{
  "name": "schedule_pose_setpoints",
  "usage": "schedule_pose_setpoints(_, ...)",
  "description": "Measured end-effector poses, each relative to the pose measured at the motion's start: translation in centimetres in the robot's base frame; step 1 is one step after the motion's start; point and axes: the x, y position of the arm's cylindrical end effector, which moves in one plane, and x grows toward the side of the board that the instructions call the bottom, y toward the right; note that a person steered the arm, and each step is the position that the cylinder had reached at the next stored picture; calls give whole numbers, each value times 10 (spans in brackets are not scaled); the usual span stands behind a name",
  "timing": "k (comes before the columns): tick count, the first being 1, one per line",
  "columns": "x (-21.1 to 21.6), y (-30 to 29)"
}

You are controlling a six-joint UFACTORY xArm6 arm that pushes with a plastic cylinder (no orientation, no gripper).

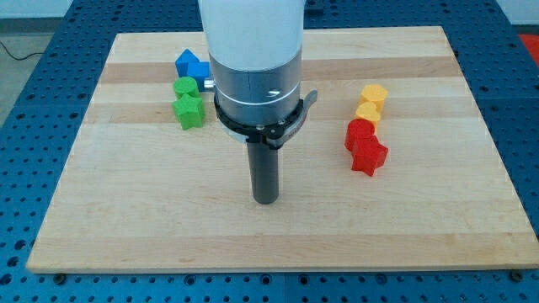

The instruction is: Push the red circle using red star upwards

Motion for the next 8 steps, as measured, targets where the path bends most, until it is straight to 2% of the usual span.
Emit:
schedule_pose_setpoints(1,0,3)
schedule_pose_setpoints(2,13,59)
schedule_pose_setpoints(3,14,140)
schedule_pose_setpoints(4,6,218)
schedule_pose_setpoints(5,-18,254)
schedule_pose_setpoints(6,-30,238)
schedule_pose_setpoints(8,-36,159)
